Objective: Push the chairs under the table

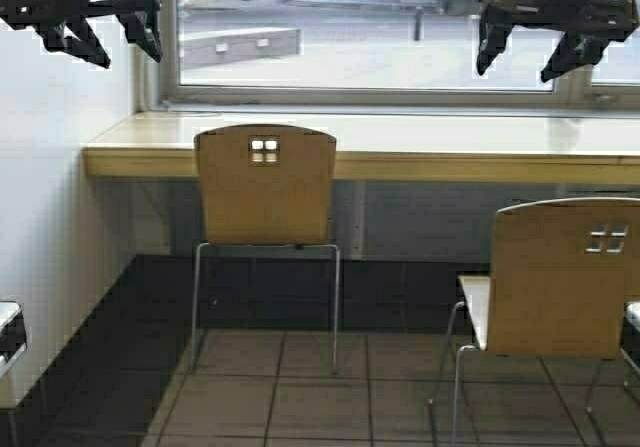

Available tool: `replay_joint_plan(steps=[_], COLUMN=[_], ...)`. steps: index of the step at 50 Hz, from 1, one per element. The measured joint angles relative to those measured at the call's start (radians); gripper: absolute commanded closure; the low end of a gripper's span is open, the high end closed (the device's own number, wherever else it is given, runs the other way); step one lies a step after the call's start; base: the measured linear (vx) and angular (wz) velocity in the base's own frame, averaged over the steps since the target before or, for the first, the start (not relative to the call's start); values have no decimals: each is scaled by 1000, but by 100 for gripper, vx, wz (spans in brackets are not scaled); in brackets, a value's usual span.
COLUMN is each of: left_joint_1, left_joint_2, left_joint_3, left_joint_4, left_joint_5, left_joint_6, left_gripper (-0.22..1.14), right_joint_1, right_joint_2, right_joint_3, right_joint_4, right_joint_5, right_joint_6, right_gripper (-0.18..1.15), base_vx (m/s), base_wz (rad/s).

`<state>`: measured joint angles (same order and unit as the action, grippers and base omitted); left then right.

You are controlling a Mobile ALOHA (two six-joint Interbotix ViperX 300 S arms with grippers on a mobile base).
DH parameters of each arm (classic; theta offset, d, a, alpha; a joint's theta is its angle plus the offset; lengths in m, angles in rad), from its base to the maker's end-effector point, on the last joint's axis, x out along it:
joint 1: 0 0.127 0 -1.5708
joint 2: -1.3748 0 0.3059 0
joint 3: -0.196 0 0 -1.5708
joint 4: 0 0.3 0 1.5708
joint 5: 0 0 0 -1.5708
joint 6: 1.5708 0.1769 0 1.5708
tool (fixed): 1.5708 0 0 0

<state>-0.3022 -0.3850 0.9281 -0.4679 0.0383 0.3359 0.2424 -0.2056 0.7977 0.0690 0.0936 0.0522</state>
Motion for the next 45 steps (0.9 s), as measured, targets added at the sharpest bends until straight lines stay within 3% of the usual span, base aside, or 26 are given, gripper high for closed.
replay_joint_plan(steps=[30, 45], left_joint_1=[-5, -5], left_joint_2=[48, 95], left_joint_3=[-2, -3], left_joint_4=[-2, -2], left_joint_5=[3, 15], left_joint_6=[-2, -2], left_gripper=[0, 0], right_joint_1=[-5, -5], right_joint_2=[58, 80], right_joint_3=[-12, -20], right_joint_4=[63, 81], right_joint_5=[28, 54], right_joint_6=[2, 2], right_gripper=[-6, -6], base_vx=[12, 14], base_wz=[-44, -24])
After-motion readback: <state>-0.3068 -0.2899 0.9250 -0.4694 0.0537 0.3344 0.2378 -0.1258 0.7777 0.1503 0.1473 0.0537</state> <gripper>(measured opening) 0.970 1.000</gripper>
